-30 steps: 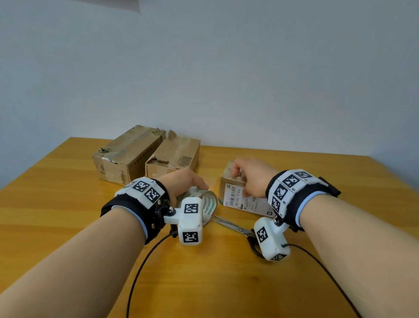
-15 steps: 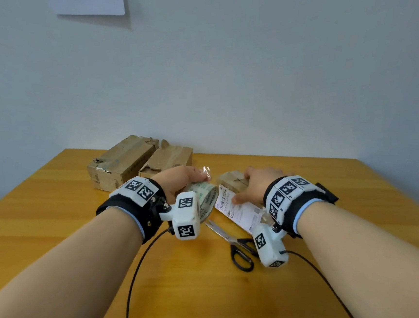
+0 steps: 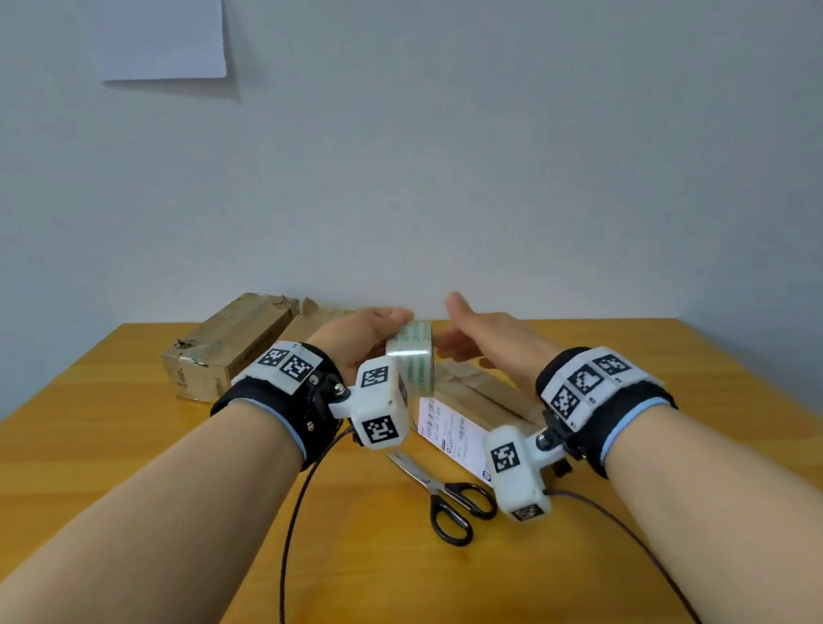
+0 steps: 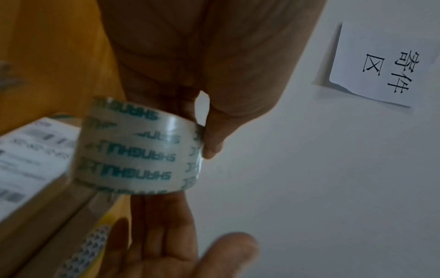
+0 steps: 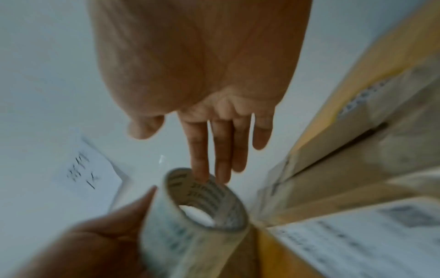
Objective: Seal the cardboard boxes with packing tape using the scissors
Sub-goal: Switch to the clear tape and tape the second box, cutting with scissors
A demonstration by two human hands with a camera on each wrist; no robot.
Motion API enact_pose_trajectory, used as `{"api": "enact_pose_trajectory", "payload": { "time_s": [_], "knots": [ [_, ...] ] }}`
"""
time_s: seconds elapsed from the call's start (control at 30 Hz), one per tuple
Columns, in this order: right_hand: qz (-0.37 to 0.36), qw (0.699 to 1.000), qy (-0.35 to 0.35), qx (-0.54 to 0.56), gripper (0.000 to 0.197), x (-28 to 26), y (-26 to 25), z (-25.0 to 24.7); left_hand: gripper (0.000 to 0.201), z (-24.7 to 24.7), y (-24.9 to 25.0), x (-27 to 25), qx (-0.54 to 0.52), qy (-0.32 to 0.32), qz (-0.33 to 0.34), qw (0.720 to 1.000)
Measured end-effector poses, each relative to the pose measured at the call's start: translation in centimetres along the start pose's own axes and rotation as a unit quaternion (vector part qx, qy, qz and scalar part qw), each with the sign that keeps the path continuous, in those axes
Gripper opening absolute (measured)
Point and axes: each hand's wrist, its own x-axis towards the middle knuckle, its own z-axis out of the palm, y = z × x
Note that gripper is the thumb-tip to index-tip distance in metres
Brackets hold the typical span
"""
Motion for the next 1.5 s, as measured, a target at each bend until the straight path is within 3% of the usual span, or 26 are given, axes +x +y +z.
{"api": "enact_pose_trajectory", "payload": {
  "time_s": [0.07, 0.13, 0.2, 0.3, 0.43, 0.63, 0.87, 1.03, 1.17, 1.27, 1.33, 1.43, 1.5],
  "knots": [
    [-0.027, 0.999, -0.014, 0.033, 0.072, -0.3, -0.9, -0.4, 0.030, 1.0, 0.9, 0.1, -0.008, 0.008, 0.032, 0.999],
    [-0.055, 0.998, 0.010, 0.018, 0.038, 0.0, -0.9, -0.8, 0.029, 1.8, 1.4, 0.2, -0.054, 0.017, 0.036, 0.998],
    [-0.063, 0.998, 0.027, 0.012, 0.026, 0.1, -0.5, -1.4, 0.028, 2.5, 1.6, 0.1, -0.080, 0.053, 0.019, 0.995],
    [-0.058, 0.996, 0.014, 0.068, 0.009, -0.7, -0.1, -2.2, 0.061, 2.7, 1.3, 0.9, -0.077, 0.090, -0.008, 0.993],
    [-0.054, 0.995, 0.045, 0.072, 0.010, -1.7, 0.0, -3.0, 0.027, 3.6, 0.7, 0.9, -0.120, 0.052, -0.021, 0.991],
    [-0.025, 0.994, 0.073, 0.078, 0.015, -2.2, 0.6, -3.7, 0.027, 4.6, 0.3, 2.0, -0.070, 0.079, -0.029, 0.994],
    [0.080, 0.992, 0.013, -0.093, 0.029, -1.6, 0.8, -4.6, 0.019, 4.6, -0.7, 4.1, 0.005, 0.099, -0.059, 0.993],
    [0.106, 0.965, 0.017, -0.240, 0.051, -1.3, 1.3, -4.3, 0.016, 3.9, -1.4, 5.9, 0.029, 0.102, -0.038, 0.994],
    [0.043, 0.984, 0.041, -0.166, 0.058, -1.1, 1.3, -4.6, 0.019, 2.2, -2.1, 7.7, 0.064, 0.135, 0.036, 0.988],
    [0.024, 0.992, -0.041, -0.115, 0.075, -1.1, 0.6, -5.1, 0.020, 1.3, -2.8, 8.8, 0.086, 0.135, 0.051, 0.986],
    [0.016, 0.991, -0.065, -0.119, 0.063, -0.9, 0.3, -5.3, 0.019, 0.9, -3.3, 9.4, 0.087, 0.133, 0.046, 0.986],
    [0.018, 0.988, -0.034, -0.147, 0.028, -0.6, 0.0, -5.3, 0.017, 0.8, -3.9, 10.4, 0.081, 0.123, 0.023, 0.989],
    [0.035, 0.985, -0.041, -0.165, 0.018, -0.3, 0.1, -4.9, 0.018, 0.7, -4.2, 11.1, 0.083, 0.120, 0.009, 0.989]
  ]
}}
